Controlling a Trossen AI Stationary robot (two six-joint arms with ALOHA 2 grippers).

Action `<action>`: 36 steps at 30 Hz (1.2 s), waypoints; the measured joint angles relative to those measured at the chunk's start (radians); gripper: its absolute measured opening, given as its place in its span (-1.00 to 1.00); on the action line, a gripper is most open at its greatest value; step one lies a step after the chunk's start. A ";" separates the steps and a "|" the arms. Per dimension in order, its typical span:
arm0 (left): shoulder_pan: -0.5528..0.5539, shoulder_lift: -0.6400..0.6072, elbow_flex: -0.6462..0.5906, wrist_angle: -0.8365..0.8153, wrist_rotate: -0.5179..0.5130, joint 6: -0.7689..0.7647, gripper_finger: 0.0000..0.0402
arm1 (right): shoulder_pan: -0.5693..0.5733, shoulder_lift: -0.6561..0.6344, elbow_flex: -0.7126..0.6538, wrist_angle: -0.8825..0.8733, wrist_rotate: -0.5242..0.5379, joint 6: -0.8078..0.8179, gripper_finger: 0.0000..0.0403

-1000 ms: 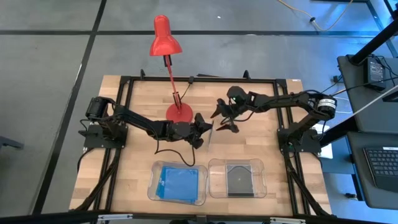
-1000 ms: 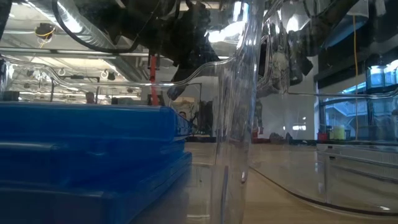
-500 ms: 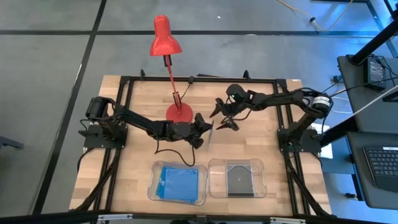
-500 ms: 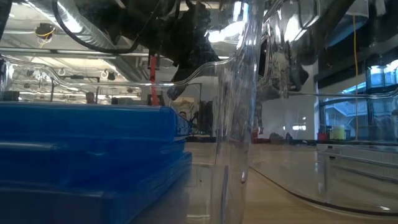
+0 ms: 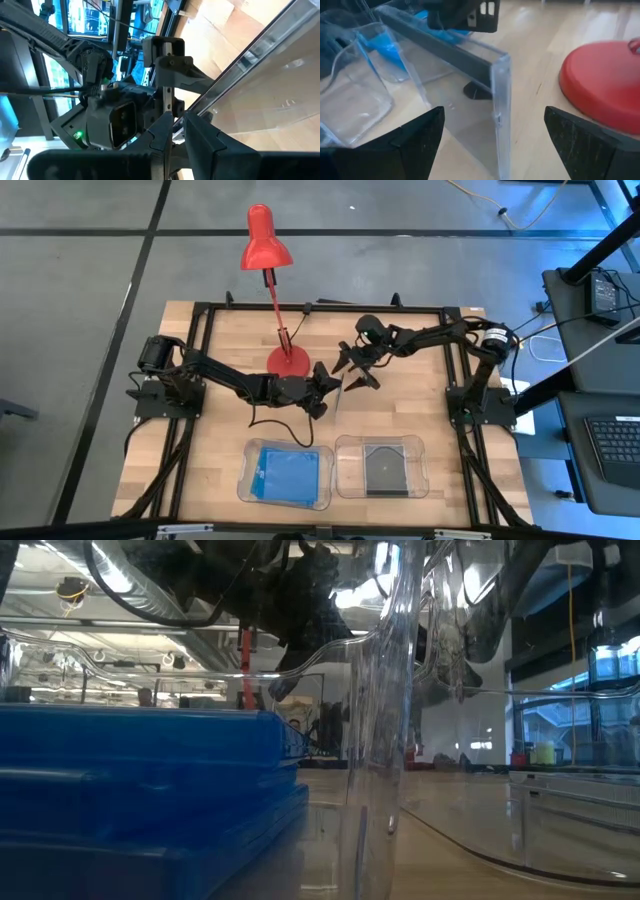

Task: Pick & place jewel cases by type
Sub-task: Put the black cd case into the right transparent bin

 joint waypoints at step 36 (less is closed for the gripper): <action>0.000 0.004 -0.003 -0.007 -0.025 0.003 -0.77 | 0.011 0.000 -0.001 -0.102 -0.104 -0.082 -0.07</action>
